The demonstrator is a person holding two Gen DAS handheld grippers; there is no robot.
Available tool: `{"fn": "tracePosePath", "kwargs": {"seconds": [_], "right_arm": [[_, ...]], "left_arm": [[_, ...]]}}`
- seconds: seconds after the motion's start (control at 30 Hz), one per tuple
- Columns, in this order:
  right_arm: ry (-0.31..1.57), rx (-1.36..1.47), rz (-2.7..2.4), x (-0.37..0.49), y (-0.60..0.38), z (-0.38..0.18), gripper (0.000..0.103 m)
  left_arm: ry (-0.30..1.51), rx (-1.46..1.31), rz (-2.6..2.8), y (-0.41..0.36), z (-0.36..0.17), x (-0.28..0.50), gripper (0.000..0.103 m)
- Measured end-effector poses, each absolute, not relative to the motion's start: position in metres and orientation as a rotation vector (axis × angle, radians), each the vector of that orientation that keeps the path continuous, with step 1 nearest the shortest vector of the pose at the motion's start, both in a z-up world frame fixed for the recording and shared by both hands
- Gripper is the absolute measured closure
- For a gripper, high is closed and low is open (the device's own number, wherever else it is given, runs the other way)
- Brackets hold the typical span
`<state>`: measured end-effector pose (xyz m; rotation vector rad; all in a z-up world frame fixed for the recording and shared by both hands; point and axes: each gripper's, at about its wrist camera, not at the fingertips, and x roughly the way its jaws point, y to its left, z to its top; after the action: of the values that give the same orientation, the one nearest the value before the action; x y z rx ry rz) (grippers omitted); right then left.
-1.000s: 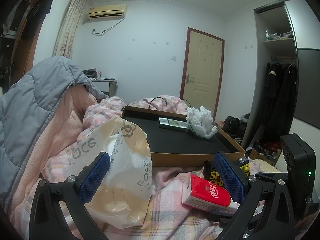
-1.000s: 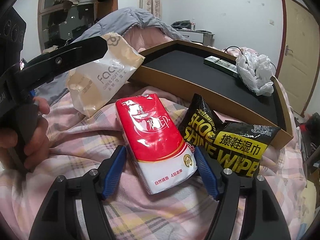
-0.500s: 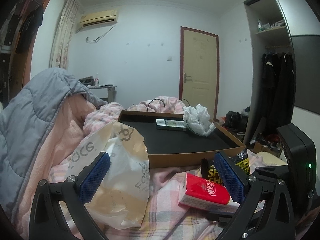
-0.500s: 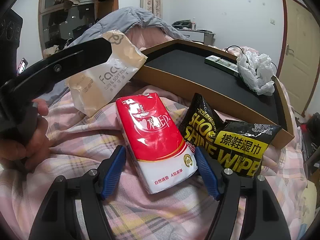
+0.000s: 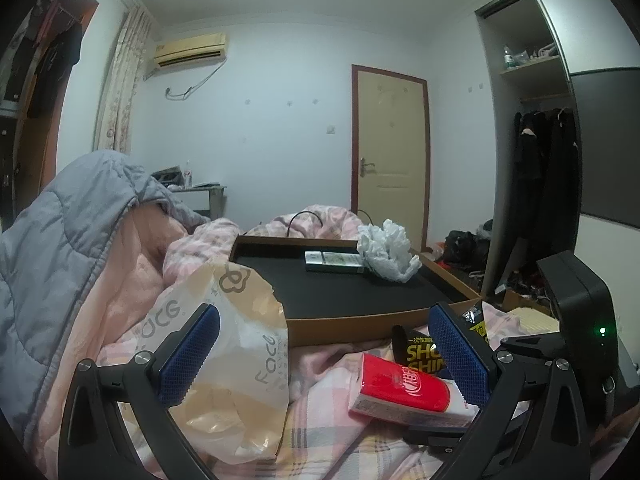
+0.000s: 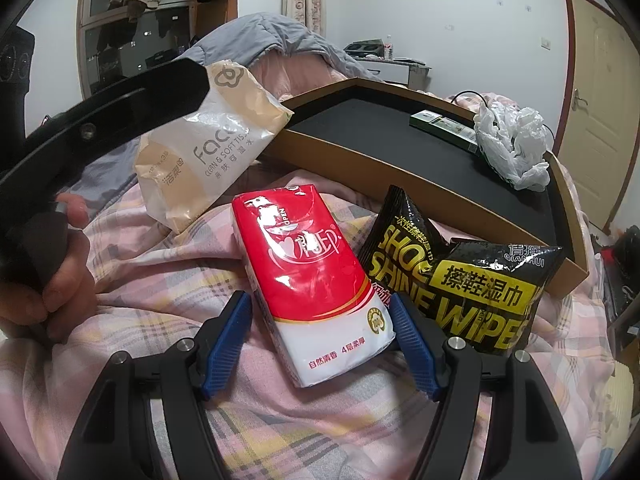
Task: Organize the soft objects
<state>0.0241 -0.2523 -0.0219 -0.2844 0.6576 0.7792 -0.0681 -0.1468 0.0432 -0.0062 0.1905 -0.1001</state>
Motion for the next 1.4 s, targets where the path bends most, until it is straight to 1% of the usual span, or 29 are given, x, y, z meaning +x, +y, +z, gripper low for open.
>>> {"fn": "tracePosePath", "kwargs": {"seconds": [0.8,1.4], "right_arm": [[0.659,-0.285,0.779,0.024,-0.252,-0.022,0.033],[0.651,-0.289,0.774,0.021,-0.252,-0.022,0.033]], "left_arm": [[0.126,0.040,-0.132,-0.159,0.046,-0.080,0.000],[0.145,0.017,-0.133,-0.155,0.046,-0.076,0.000]]}}
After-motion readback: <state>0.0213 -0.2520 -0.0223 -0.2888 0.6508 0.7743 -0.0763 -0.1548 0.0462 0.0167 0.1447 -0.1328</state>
